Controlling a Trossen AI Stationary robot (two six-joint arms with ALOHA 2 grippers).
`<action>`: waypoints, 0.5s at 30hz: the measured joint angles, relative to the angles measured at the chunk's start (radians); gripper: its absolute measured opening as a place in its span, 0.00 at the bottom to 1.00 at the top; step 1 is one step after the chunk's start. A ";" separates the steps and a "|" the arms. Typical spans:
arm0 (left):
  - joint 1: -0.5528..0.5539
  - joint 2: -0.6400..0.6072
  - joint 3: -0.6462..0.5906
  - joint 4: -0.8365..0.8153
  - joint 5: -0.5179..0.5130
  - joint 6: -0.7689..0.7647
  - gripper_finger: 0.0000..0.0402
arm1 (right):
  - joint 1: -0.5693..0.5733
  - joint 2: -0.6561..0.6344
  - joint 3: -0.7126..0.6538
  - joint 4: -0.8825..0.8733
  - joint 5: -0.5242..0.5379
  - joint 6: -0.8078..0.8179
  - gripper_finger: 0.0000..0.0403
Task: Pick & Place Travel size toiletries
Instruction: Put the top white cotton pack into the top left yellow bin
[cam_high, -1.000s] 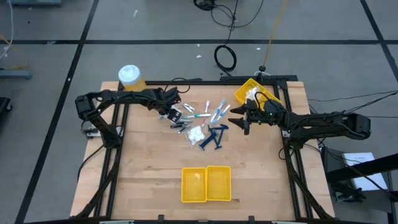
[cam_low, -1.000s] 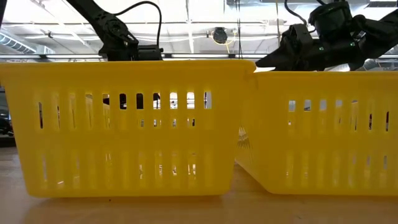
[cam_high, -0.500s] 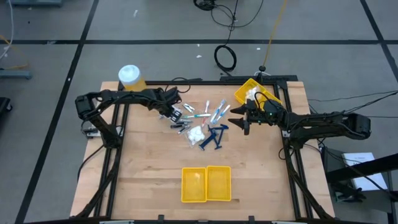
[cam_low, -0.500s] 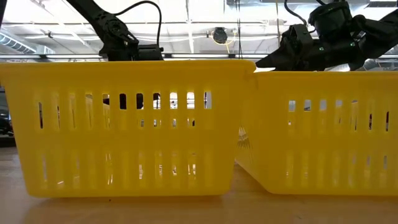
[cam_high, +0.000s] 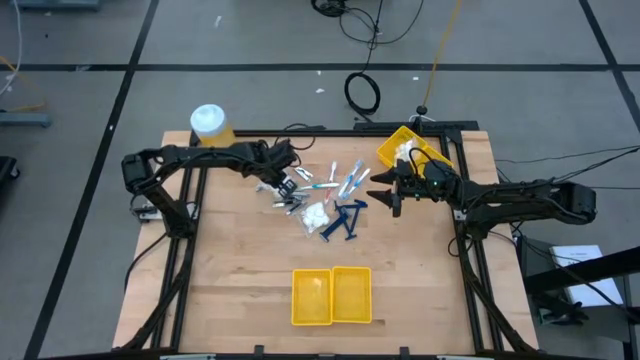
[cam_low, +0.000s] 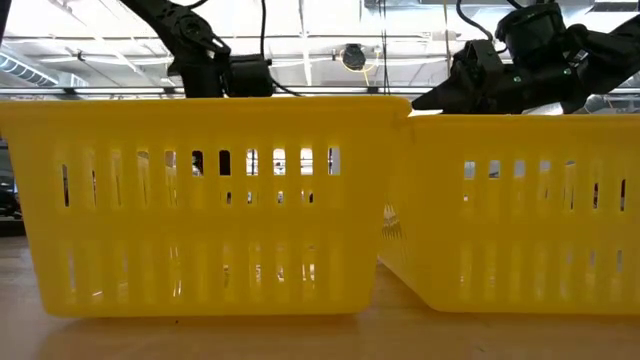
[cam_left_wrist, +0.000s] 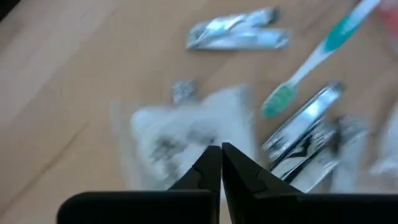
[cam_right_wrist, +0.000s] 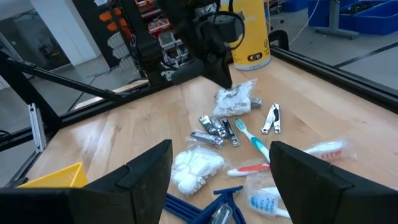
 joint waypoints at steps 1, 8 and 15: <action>0.006 0.000 0.001 -0.036 -0.029 -0.021 0.08 | 0.000 0.000 0.000 -0.006 0.000 -0.003 0.63; 0.076 0.000 -0.002 -0.183 -0.103 -0.102 0.36 | 0.000 0.000 0.000 -0.016 0.000 -0.010 0.63; 0.093 0.000 -0.004 -0.176 -0.063 -0.026 0.65 | 0.000 0.000 0.000 -0.035 0.000 -0.019 0.63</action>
